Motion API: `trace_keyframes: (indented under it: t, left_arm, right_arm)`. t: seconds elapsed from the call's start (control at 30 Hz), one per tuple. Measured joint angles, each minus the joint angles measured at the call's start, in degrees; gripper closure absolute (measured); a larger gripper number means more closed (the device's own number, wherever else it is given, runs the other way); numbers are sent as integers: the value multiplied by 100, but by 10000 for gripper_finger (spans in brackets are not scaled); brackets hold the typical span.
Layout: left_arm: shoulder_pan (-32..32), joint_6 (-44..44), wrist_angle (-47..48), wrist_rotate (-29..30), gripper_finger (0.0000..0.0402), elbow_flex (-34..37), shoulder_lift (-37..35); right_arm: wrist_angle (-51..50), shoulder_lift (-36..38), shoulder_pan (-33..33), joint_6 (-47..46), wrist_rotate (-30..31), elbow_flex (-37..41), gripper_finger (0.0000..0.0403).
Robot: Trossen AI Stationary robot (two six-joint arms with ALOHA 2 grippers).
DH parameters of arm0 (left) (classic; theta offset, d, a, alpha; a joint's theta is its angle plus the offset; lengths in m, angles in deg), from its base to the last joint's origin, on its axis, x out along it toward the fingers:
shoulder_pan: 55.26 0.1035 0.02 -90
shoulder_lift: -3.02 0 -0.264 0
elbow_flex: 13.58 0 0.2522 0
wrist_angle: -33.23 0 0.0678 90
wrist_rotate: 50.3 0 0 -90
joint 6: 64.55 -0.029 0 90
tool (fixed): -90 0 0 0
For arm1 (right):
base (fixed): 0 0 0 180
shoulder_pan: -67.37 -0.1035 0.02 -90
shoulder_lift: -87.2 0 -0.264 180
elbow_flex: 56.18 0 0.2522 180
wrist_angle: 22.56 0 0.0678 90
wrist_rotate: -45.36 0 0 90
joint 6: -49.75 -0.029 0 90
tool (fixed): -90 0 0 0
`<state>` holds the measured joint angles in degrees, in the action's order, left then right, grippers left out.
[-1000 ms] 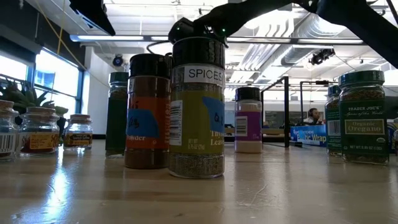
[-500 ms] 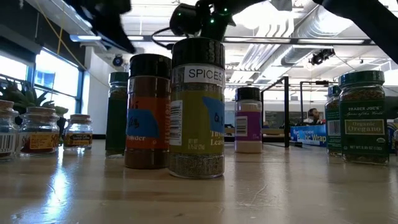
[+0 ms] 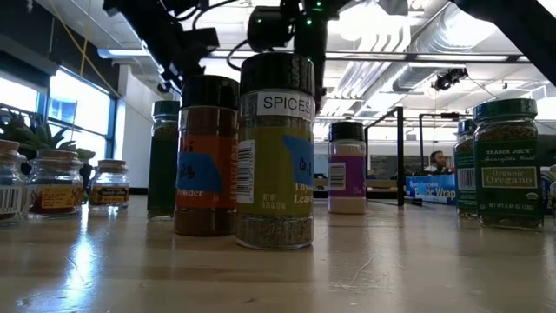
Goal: Shelf spices
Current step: Put the white seasoning bottle on the shelf aligned with the other white seasoning bottles
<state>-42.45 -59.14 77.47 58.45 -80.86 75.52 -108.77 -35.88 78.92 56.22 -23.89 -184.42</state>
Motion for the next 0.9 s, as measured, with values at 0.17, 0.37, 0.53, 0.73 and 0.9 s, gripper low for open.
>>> trace_keyframes:
  t: [0.17,0.37,0.53,0.73,0.9]
  left_arm:
    - [167,-9,31,6,401,-2,66]
    - [422,-100,-65,-38,401,-10,133]
    - [595,-306,-182,-68,401,-15,279]
    - [634,-347,-313,-64,401,-9,353]
    - [631,-354,-312,-64,401,-9,351]
  right_arm:
    - [-353,316,45,-142,305,0,399]
    - [-681,686,81,-501,382,0,399]
    - [-671,794,-36,-502,391,0,399]
    - [-663,795,-164,-495,391,0,399]
    - [-452,795,-197,-451,384,0,399]
